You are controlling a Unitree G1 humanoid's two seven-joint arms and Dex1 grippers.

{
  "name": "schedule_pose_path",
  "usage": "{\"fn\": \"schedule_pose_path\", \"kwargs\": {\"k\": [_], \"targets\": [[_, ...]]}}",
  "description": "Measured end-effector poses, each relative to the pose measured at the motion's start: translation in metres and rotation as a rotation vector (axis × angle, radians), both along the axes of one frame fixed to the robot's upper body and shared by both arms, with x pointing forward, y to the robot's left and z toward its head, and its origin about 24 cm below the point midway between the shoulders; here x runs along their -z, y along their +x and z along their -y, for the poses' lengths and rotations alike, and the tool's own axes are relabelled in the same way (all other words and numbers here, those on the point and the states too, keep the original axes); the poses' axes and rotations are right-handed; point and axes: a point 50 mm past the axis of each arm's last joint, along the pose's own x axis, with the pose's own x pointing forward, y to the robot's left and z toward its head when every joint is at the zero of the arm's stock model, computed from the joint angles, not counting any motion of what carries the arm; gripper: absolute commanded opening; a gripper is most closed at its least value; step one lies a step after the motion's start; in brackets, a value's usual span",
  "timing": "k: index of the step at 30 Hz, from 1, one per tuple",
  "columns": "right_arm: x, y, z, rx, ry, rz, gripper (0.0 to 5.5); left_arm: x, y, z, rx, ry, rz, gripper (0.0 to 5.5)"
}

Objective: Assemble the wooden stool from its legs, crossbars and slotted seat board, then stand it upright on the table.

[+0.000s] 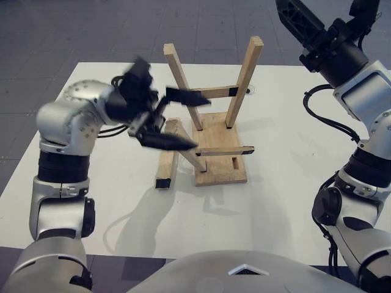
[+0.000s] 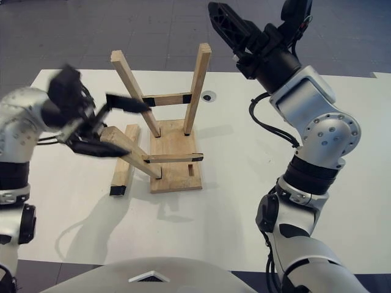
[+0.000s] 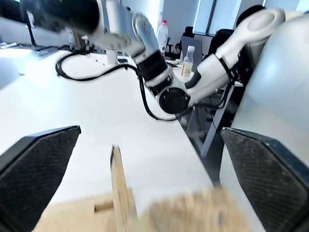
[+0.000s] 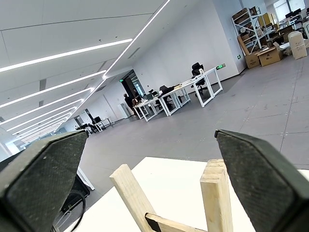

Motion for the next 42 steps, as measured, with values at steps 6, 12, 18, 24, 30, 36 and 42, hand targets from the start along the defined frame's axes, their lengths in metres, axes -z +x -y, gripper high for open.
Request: {"fn": "schedule_pose_path", "kwargs": {"k": [6,12,18,24,30,36,42], "targets": [[0.0,0.0,0.002,0.01,-0.001,0.004,4.85,-0.052,0.014,0.007,-0.197,-0.214,-0.141,5.47],[0.003,0.0,0.003,0.018,0.003,-0.005,4.85,-0.062,0.037,0.026,-0.676,-0.152,-0.244,5.47],[0.008,0.0,0.005,0.024,0.003,-0.021,4.85,-0.04,0.025,0.042,-0.998,-0.106,-0.41,5.47],[0.034,-0.022,-0.002,-0.209,-0.135,-0.077,4.85,-0.04,0.002,0.055,-1.049,-0.112,-0.52,5.47],[0.088,-0.015,0.024,-0.326,-0.275,-0.276,4.85,-0.072,-0.003,0.056,-1.02,-0.234,-0.457,5.47],[0.095,-0.018,0.015,-0.585,-0.299,-0.262,4.85,-0.075,-0.003,0.061,-1.015,-0.249,-0.457,5.47],[0.09,-0.036,0.039,-0.814,-0.347,-0.227,4.85,-0.075,-0.004,0.066,-1.001,-0.256,-0.463,5.47]]}}
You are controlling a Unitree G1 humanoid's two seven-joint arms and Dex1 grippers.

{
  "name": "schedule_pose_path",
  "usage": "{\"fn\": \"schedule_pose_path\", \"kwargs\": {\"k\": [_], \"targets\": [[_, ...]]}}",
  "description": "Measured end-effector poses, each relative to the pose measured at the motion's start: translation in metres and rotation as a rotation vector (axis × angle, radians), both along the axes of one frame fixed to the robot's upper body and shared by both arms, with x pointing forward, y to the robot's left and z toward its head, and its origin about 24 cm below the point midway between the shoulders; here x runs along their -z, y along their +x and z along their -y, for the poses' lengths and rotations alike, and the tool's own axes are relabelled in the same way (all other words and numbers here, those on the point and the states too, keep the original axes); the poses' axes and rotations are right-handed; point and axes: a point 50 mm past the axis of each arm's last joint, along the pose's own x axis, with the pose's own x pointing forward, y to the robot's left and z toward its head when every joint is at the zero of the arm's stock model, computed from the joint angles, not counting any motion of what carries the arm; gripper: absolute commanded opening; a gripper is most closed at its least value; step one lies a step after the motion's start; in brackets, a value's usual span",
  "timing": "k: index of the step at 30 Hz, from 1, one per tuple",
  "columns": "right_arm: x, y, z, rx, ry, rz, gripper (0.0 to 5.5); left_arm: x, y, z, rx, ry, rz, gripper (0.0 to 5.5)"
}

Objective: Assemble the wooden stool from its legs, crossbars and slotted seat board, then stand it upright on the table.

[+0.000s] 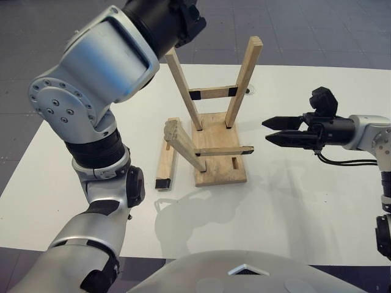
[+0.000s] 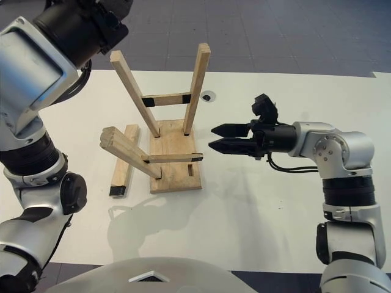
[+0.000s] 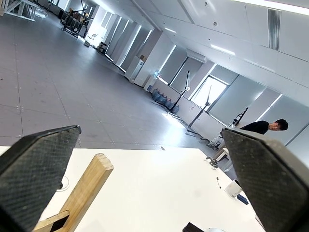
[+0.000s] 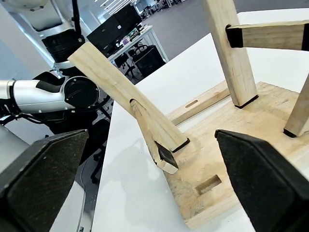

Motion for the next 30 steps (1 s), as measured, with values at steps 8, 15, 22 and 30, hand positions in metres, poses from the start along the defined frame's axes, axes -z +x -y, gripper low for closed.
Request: {"fn": "schedule_pose_path", "kwargs": {"k": [8,15,22,30], "targets": [[0.055,-0.047,0.013,-0.199,-0.525,0.115,4.85,-0.005,-0.002,-0.008,-0.017,0.002,0.013,5.47],[0.099,-0.07,-0.029,-0.167,-0.535,0.231,4.85,-0.01,0.002,-0.017,-0.063,0.02,0.053,5.47],[0.104,-0.064,-0.039,-0.124,-0.55,0.319,4.85,-0.015,0.003,-0.021,-0.076,0.009,0.072,5.47],[0.1,-0.055,-0.04,-0.119,-0.626,0.441,4.85,-0.015,0.002,-0.022,-0.076,0.003,0.073,5.47]]}}
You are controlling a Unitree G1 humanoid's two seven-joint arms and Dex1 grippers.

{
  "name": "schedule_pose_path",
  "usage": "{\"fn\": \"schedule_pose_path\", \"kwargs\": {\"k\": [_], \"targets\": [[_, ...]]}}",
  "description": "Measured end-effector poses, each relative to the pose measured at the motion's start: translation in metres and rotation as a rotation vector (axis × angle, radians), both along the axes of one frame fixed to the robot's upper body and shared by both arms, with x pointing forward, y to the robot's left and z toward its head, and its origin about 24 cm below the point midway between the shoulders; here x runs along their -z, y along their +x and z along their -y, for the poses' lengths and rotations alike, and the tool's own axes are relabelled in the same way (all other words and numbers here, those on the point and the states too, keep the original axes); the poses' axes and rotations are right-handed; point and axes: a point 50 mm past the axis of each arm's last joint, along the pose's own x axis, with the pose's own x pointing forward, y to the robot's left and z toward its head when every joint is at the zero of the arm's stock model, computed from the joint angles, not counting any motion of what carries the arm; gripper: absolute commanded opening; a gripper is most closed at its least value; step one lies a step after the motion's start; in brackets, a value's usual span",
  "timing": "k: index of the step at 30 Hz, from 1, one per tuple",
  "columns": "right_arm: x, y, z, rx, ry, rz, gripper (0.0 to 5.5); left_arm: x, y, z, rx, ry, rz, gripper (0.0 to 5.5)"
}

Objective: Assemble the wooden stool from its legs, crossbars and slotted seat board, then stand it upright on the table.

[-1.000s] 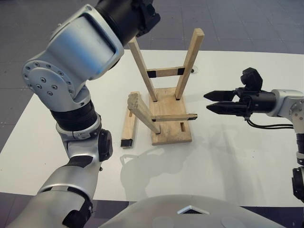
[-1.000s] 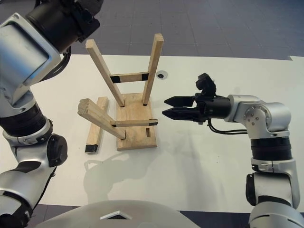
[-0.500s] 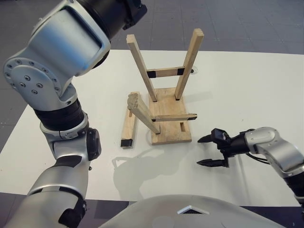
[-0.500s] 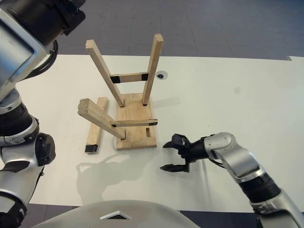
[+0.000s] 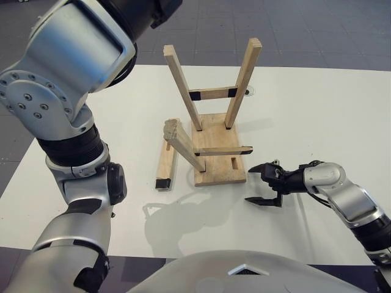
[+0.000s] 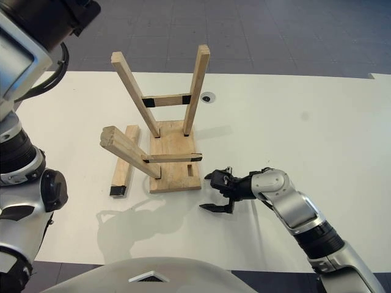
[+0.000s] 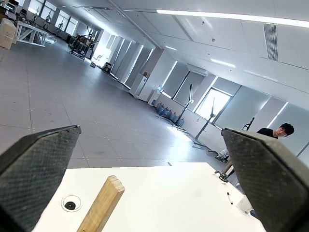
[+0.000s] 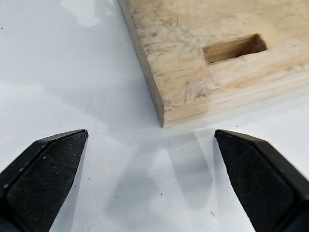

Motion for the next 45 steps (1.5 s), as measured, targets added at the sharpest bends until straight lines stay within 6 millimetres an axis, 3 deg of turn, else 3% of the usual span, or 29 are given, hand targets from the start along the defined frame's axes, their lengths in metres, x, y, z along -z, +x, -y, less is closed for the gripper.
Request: {"fn": "schedule_pose_path", "kwargs": {"k": [10,19,27,36,45], "targets": [[-0.031,0.006,-0.026,-0.091,0.051,0.142,4.85,0.003,0.0,-0.002,-0.002,-0.01,-0.014,5.47],[-0.011,0.005,-0.032,-0.139,0.035,0.054,4.85,0.003,0.0,-0.002,0.004,-0.023,-0.014,5.47],[0.0,0.027,-0.045,-0.136,0.034,0.031,4.85,0.004,0.0,0.003,0.01,-0.023,-0.012,5.47],[0.007,0.052,-0.033,-0.032,0.024,0.083,4.85,0.001,-0.002,0.002,-0.004,-0.032,0.009,5.47],[0.01,0.053,-0.027,0.032,0.034,0.098,4.85,0.024,-0.033,0.017,0.286,-0.008,-0.084,5.47]]}}
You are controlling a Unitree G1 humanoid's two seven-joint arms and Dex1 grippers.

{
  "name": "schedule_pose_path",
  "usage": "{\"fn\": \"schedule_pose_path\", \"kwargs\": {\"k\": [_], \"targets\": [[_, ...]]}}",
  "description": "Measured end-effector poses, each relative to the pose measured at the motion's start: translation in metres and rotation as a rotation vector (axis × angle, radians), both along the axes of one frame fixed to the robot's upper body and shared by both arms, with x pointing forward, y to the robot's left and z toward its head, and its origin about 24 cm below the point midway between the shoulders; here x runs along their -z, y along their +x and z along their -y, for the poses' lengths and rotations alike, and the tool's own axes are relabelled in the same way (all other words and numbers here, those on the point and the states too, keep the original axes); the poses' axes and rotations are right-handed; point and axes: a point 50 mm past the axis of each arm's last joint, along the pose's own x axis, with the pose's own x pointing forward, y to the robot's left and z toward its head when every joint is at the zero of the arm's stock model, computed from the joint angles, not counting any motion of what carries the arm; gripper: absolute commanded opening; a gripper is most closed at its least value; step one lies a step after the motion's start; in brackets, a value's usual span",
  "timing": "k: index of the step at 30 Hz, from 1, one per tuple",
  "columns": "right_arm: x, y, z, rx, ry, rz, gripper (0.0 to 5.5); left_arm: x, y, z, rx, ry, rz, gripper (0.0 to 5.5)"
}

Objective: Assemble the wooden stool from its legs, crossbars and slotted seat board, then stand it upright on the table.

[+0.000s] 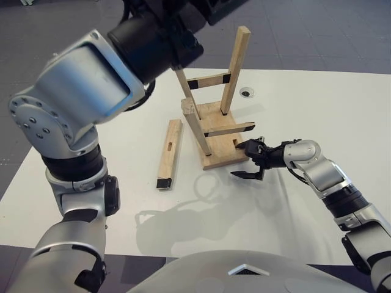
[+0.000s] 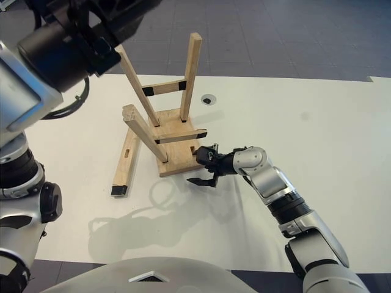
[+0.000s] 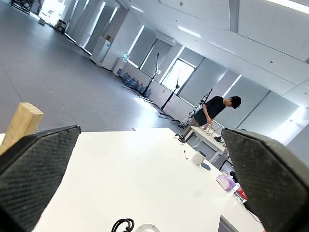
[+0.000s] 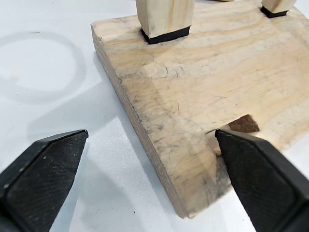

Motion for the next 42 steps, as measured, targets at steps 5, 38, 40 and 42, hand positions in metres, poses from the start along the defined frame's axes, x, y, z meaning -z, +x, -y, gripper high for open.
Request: {"fn": "schedule_pose_path", "kwargs": {"k": [5,38,40,42], "targets": [[-0.001,-0.003,0.001,0.017,0.013,0.011,4.85,0.017,0.007,-0.004,-0.076,0.07,-0.061,5.47],[-0.001,-0.003,0.002,0.076,0.034,0.01,4.85,-0.022,0.055,-0.006,-0.073,-0.146,0.149,5.47],[-0.001,-0.003,0.001,0.078,0.033,0.008,4.85,-0.039,0.051,-0.013,-0.085,-0.179,0.197,5.47],[-0.003,-0.004,0.0,0.079,0.031,0.002,4.85,-0.044,0.053,-0.026,-0.174,-0.178,0.206,5.47]]}}
